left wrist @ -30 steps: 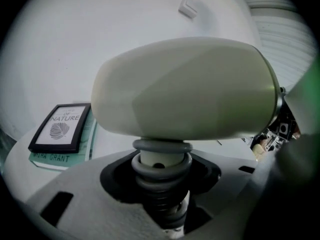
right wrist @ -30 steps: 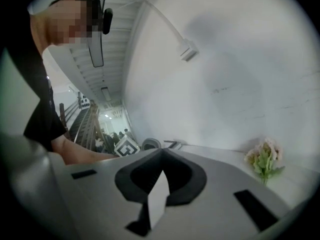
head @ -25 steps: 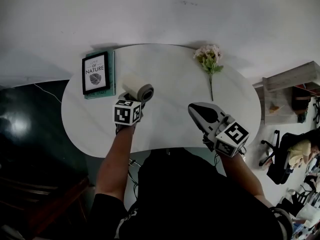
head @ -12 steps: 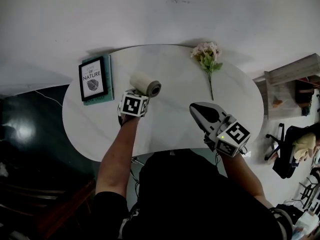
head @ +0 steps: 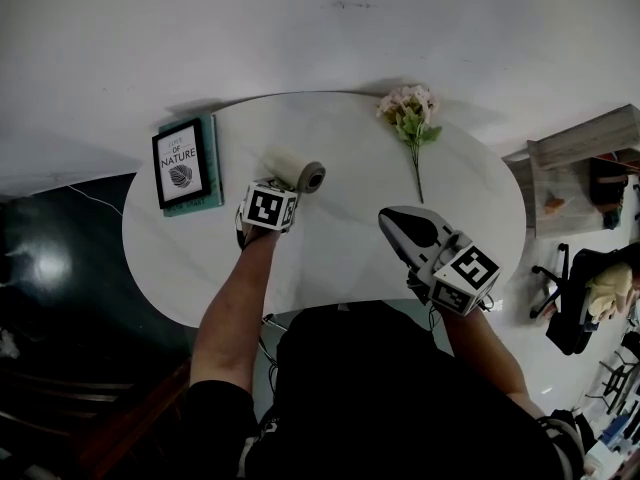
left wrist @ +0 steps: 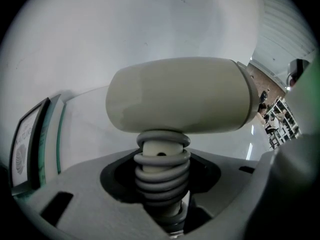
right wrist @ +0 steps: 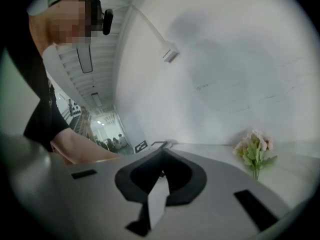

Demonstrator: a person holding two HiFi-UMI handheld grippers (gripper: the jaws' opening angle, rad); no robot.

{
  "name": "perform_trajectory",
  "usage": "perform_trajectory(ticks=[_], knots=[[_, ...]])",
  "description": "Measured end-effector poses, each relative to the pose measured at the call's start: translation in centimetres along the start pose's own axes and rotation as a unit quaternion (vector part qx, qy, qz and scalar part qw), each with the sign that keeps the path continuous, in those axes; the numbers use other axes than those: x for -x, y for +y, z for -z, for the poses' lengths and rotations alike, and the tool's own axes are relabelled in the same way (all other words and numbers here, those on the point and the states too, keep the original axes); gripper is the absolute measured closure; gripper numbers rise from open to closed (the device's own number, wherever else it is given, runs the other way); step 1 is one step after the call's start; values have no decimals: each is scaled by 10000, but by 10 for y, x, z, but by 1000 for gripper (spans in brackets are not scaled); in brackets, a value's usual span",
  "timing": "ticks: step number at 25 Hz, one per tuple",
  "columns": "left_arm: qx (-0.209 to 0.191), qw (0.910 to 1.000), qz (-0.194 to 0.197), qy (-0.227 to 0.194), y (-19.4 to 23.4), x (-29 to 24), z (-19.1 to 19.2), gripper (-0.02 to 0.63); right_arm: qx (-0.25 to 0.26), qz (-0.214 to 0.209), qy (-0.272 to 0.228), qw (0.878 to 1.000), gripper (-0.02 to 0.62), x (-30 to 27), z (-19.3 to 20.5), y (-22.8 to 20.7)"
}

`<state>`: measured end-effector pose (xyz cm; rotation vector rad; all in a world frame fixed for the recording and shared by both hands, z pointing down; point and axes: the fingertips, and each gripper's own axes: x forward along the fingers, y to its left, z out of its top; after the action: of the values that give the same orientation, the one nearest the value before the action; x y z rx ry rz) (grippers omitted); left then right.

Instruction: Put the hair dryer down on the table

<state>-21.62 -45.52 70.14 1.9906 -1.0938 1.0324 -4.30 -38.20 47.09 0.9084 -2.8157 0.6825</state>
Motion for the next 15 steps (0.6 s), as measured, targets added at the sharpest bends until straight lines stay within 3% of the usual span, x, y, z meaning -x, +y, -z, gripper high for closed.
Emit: perform_trajectory(ticks=[15], knots=[[-396, 9987, -223, 236, 1, -5, 4, 383, -279, -14, 42, 9996, 589, 6, 16, -13]])
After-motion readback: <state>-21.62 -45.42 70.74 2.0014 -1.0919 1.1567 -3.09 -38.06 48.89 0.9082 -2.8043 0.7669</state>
